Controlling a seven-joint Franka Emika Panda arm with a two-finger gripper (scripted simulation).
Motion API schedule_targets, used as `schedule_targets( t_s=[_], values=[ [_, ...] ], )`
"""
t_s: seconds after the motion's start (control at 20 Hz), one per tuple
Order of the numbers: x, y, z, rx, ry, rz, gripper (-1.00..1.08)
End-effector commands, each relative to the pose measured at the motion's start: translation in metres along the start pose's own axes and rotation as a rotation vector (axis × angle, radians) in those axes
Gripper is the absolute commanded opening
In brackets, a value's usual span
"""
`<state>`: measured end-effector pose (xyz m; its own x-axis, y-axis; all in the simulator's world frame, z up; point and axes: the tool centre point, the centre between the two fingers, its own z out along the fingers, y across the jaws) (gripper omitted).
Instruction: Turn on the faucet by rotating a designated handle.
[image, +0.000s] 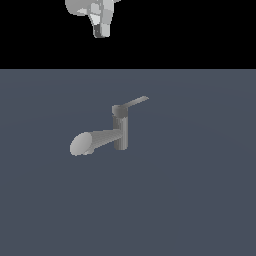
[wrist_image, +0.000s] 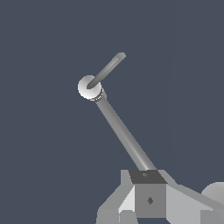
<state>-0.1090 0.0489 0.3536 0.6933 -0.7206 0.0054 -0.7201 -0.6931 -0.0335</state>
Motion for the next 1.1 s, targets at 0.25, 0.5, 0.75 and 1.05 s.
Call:
schedule_targets(
  t_s=[0.25, 0.5, 0.75, 1.05],
  values=[
    [0.031, -0.021, 0.035, -0.004, 0.001, 0.182, -1.00],
    [0.054, -0.031, 0.058, -0.008, 0.002, 0.302, -1.00],
    [0.079, -0.039, 0.081, -0.012, 0.003, 0.424, -1.00],
    [0.111, -0.043, 0.110, -0.019, 0.006, 0.578, -1.00]
  ],
)
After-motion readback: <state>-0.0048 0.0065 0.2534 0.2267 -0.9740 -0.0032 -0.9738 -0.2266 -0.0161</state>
